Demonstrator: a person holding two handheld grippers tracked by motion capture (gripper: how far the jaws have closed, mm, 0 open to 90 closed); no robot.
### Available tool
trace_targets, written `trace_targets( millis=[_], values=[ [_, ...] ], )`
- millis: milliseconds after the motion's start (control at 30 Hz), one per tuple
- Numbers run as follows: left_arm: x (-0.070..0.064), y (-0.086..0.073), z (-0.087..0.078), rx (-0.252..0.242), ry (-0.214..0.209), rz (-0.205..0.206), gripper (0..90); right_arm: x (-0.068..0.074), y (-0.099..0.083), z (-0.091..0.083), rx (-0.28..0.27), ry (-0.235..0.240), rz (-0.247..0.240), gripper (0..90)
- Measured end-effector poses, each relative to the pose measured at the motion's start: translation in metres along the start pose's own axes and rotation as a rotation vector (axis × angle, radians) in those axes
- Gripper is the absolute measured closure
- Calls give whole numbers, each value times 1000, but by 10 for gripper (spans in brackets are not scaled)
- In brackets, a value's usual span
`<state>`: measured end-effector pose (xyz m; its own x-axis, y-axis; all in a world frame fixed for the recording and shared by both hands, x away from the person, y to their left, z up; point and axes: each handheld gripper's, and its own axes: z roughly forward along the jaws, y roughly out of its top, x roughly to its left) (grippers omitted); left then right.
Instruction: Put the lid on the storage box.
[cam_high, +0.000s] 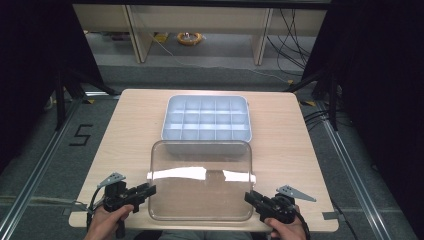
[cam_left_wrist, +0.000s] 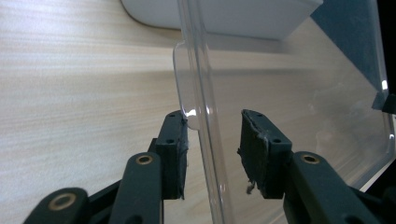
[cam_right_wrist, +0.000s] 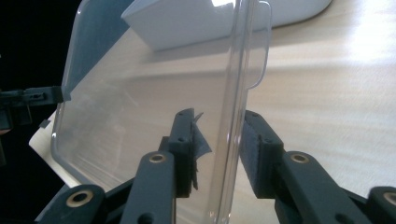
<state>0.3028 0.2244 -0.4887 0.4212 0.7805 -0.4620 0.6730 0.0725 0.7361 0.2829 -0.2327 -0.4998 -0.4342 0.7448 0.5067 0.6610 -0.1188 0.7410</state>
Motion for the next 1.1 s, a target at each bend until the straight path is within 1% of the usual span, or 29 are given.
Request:
trace_targets(
  millis=[67,133,167,200,233,267,333,367,400,433,500,533,567,600,633,667,700,733,767,800,833,867,900,933,967,1000,1033,1067,1100],
  values=[
    [-2,2,2,-5,0,17,606,-2,4,1,-16,-5,-15,678],
    [-3,4,5,-6,9,17,604,-1,8,0,-20,-9,6,676],
    [-4,5,6,2,11,11,601,-3,10,0,-25,-14,-23,675],
    [-3,5,8,-7,12,16,600,-1,11,1,-26,-18,4,675],
    [-3,7,9,11,16,21,600,-3,13,1,-32,-17,-19,674],
    [-4,7,10,1,19,9,599,-2,14,2,-32,-22,-2,674],
    [-3,9,12,8,11,13,600,-1,15,2,-23,-22,32,672],
    [-3,9,12,8,15,16,599,-4,15,4,-31,-33,2,672],
    [-4,10,13,1,19,12,599,-3,16,3,-28,-23,21,671],
    [-4,11,14,5,22,13,597,-3,16,4,-31,-30,21,670],
    [-4,13,15,6,13,8,596,-7,18,5,-31,-31,-17,669],
    [-3,14,16,0,13,6,595,-6,20,5,-37,-38,-9,668],
    [-4,15,16,0,17,-5,593,-6,20,6,-30,-23,-3,666],
    [-3,17,16,2,15,8,591,-7,22,6,-34,-32,-13,664],
    [-4,18,15,4,21,2,591,-7,22,7,-34,-36,-2,663],
    [-5,19,16,-13,23,-7,590,-6,24,8,-32,-36,12,662],
    [-5,21,17,-13,22,-3,588,-9,25,10,-49,-43,-22,662],
    [-5,23,16,-9,21,6,586,-9,27,9,-40,-21,-3,659],
    [-5,25,17,-19,23,4,583,-10,28,11,-52,-38,-21,656],
    [-5,27,17,-16,17,7,580,-6,29,11,-35,-37,37,654],
    [-5,29,17,-16,18,7,578,-9,32,12,-48,-35,-1,653],
    [-5,30,18,-19,21,1,578,-7,33,13,-46,-37,26,652],
    [-6,32,18,-25,20,-3,579,-6,35,14,-47,-35,35,653],
    [-5,34,19,-24,18,9,578,-8,38,13,-50,-26,10,652],
    [-6,35,20,-26,20,4,574,-5,40,14,-44,-28,46,651],
    [-7,37,20,-30,20,-1,574,-8,41,16,-59,-43,5,650],
    [-6,39,21,-30,18,4,575,-5,43,15,-41,-28,61,649],
    [-7,40,22,-39,22,-3,575,-11,45,19,-73,-41,-18,650],
    [-6,41,23,-45,19,1,577,-8,46,18,-61,-41,35,650]
  ],
)
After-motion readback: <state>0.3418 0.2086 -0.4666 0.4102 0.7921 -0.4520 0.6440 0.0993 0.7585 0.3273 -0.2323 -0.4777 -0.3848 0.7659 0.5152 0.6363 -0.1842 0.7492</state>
